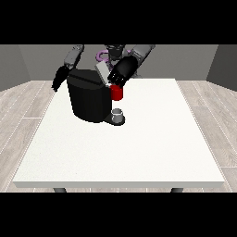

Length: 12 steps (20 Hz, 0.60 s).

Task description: Insert the coffee pod into the coffee machine and close the lid

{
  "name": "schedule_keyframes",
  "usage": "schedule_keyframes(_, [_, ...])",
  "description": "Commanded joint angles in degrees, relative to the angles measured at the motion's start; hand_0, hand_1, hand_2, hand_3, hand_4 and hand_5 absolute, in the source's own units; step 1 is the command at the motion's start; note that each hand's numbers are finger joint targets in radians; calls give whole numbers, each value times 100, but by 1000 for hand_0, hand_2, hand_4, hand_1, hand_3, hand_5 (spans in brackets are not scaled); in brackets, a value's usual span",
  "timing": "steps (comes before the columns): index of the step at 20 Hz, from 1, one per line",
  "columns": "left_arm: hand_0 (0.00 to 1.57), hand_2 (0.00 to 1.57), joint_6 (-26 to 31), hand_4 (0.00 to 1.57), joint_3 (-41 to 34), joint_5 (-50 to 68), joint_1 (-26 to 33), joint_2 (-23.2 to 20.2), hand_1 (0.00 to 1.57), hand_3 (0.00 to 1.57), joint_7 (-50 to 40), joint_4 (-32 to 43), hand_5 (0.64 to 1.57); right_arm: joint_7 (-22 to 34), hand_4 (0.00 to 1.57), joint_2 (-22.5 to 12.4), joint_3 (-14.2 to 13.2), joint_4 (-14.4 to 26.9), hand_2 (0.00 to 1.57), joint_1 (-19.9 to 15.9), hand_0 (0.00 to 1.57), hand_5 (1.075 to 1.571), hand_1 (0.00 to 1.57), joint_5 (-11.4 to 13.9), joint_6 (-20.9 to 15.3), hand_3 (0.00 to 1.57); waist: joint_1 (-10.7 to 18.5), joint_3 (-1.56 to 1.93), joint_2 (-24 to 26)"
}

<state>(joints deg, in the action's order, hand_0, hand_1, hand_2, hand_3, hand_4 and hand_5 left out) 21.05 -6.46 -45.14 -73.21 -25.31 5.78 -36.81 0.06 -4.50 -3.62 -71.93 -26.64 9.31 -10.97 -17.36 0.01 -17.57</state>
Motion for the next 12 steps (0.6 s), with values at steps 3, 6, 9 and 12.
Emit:
schedule_keyframes(3, [1210,1220,-394,0,146,-357,135,-363,1210,1093,351,111,1571,122,0,77,204,-318,0,82,0,1571,0,49,66,0,-241,-2,-207])
schedule_keyframes(6, [1160,1178,-471,0,249,-446,178,-226,1160,1050,360,21,1571,36,0,-95,-51,-136,0,-2,0,1571,0,-81,105,0,-85,1,-189])
schedule_keyframes(9, [1096,1127,-315,0,186,-429,182,-452,1096,990,560,143,1571,103,0,-42,69,-222,0,103,0,1571,0,44,33,0,-65,0,-181])
schedule_keyframes(12, [1110,1129,-498,0,112,-365,-9,-115,1110,973,306,67,1571,153,61,-86,-88,-120,0,-179,0,1571,0,-73,42,0,-105,1,-209])
